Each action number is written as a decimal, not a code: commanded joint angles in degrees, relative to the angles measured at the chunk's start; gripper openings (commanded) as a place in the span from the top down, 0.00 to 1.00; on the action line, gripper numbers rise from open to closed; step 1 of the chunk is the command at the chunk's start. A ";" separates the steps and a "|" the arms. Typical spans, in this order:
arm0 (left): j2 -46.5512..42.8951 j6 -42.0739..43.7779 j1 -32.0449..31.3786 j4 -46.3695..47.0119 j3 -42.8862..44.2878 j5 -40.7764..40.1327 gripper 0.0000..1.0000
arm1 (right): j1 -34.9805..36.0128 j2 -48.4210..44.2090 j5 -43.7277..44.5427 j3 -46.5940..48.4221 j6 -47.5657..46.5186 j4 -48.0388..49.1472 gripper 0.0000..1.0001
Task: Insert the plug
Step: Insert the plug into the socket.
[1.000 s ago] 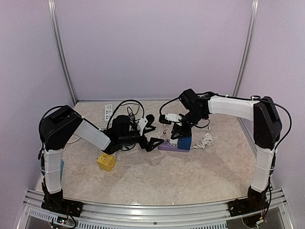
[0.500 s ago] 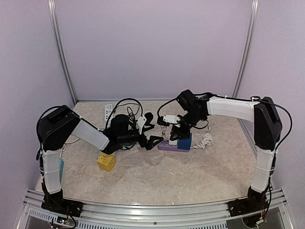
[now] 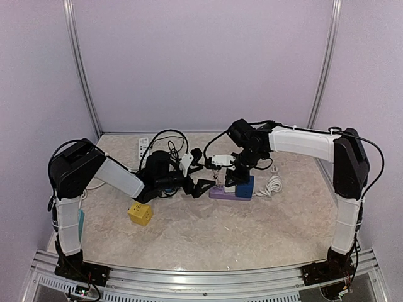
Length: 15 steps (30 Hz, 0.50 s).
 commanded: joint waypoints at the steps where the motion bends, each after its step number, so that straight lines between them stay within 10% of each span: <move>1: -2.13 1.30 0.45 -1.25 -0.57 -0.02 0.01 | 0.46 2.15 0.16 0.17 0.49 -5.32 1.00; 15: -2.66 1.77 0.54 -1.91 -0.69 0.33 0.01 | 0.44 3.18 6.12 -5.94 2.38 0.23 1.00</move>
